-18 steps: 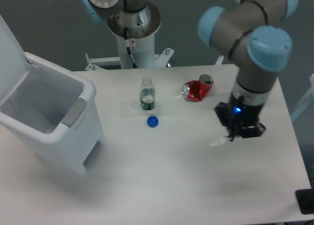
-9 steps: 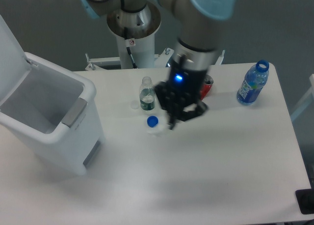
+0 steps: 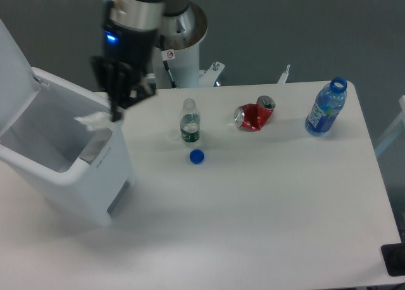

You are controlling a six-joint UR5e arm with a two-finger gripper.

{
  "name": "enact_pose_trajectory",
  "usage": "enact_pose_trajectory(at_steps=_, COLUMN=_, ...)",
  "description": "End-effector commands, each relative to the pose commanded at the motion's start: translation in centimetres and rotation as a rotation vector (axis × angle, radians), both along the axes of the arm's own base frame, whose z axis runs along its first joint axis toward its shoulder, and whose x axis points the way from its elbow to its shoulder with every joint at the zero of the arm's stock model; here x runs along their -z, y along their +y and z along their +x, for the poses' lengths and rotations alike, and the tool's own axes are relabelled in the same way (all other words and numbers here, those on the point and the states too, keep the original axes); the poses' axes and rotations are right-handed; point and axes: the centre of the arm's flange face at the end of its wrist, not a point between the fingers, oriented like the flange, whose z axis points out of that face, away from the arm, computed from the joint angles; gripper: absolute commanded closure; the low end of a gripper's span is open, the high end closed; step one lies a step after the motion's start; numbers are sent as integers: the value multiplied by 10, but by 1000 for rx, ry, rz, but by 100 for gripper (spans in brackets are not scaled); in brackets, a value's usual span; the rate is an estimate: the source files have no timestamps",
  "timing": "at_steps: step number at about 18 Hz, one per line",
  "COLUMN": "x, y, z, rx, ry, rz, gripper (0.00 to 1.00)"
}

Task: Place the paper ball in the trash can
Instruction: 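Lower the gripper over the trash can opening and release the paper ball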

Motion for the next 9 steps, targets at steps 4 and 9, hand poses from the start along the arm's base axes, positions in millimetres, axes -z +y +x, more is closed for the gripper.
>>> enact_pose_trajectory(at_steps=4, x=14, y=13, z=9, rx=30, ry=-12, rz=-22, gripper=0)
enact_pose_trajectory(at_steps=9, x=11, y=15, z=14, rx=-14, ry=-34, rz=-25, gripper=0)
